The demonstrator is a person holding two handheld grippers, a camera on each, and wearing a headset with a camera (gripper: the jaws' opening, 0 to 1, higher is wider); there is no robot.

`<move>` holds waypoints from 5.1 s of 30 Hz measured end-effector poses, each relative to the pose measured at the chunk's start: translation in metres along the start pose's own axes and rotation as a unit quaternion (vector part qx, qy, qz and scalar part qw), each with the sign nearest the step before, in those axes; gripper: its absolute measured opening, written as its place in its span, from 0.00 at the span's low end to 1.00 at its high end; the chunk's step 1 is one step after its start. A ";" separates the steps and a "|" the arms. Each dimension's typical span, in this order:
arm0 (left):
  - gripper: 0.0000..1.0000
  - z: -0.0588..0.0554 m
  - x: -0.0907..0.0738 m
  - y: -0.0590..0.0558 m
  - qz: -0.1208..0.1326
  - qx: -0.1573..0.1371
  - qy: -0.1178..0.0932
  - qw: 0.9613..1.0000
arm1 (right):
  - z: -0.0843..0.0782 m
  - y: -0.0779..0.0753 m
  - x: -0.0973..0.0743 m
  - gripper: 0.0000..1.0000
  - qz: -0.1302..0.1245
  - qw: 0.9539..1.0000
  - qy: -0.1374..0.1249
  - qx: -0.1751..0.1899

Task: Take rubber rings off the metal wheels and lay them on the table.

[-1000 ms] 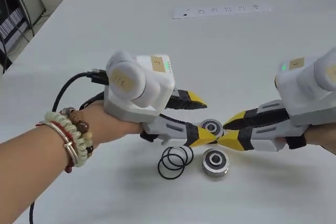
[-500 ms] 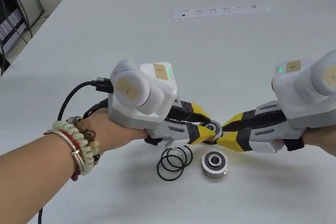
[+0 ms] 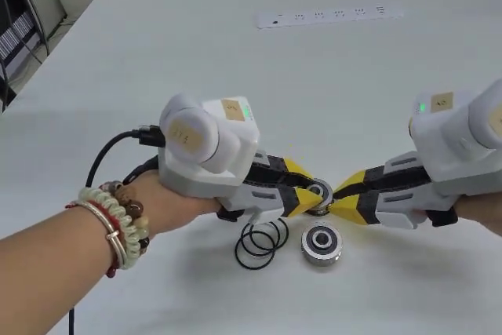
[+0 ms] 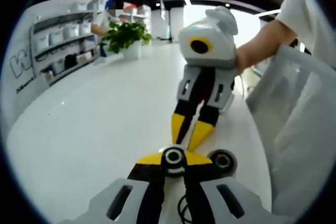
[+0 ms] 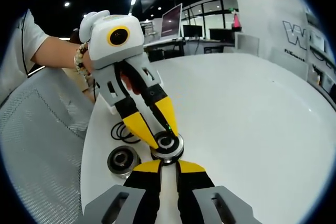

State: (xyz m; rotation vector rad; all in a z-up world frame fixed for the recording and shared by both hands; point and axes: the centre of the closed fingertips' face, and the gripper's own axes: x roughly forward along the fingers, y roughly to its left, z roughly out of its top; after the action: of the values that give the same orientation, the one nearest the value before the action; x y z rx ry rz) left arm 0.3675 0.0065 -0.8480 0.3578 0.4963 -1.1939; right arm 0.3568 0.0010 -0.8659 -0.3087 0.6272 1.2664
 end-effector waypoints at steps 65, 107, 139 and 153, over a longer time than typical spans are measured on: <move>0.14 0.002 0.001 -0.002 0.014 0.000 -0.005 1.000 | 0.018 -0.001 -0.011 0.00 0.058 0.935 -0.120 0.328; 0.50 -0.030 -0.165 0.008 0.140 -0.062 -0.044 0.987 | 0.060 0.024 -0.015 0.00 0.069 0.963 -0.089 0.243; 0.54 -0.083 -0.204 -0.025 0.205 -0.149 -0.054 0.966 | 0.030 0.047 0.021 0.00 0.065 0.984 0.032 0.163; 0.55 -0.087 -0.207 -0.025 0.212 -0.156 -0.055 0.963 | 0.030 0.039 0.019 0.04 0.046 0.988 0.031 0.146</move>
State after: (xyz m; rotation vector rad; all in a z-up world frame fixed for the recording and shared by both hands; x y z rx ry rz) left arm 0.2699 0.2068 -0.8088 0.1152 0.4731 -0.7012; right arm 0.3305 0.0434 -0.8481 -0.0770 0.8775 1.2356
